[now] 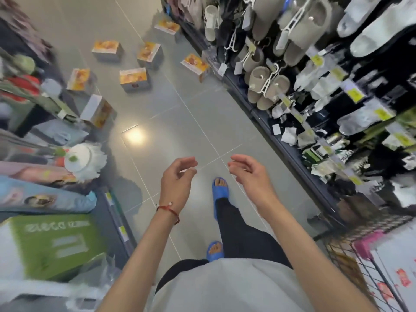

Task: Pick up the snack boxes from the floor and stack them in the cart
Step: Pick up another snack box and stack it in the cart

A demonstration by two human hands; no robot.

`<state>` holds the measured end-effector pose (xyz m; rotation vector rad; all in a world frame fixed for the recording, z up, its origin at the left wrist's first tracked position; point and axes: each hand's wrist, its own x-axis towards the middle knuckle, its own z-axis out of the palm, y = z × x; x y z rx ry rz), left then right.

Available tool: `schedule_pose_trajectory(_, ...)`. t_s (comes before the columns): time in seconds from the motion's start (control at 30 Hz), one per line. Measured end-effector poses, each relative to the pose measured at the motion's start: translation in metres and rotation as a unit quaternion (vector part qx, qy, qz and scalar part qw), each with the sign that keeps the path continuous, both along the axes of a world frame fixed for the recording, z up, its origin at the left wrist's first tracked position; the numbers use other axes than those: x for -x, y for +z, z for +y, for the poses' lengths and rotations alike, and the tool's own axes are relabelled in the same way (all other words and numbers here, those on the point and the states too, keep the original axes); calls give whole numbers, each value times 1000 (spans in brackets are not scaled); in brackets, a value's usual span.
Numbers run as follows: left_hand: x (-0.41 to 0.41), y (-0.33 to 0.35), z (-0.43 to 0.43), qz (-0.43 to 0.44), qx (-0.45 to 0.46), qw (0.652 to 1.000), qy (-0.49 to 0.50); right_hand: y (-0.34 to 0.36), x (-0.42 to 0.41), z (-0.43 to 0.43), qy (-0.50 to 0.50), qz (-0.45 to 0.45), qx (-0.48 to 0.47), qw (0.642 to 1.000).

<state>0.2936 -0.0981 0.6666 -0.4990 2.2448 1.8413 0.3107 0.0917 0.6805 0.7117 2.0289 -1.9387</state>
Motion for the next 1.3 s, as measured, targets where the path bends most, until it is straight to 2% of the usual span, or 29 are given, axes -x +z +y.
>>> schedule_pose_trajectory(0.43, 246, 4, -41, -22, -14, 993, 115, -7, 287, -65, 133, -39, 32, 990)
schedule_pose_trajectory(0.7, 367, -3, -113, -34, -26, 984, 176, -6, 436, -135, 175, -51, 36, 983)
schedule_pose_trajectory(1.03, 541, -15, -233, -52, -20, 985, 165, -9, 604, -247, 138, -60, 19, 988)
schedule_pose_trajectory(1.3, 657, -31, -295, -90, -31, 980, 173, -25, 721, -301, 131, -87, 15, 987)
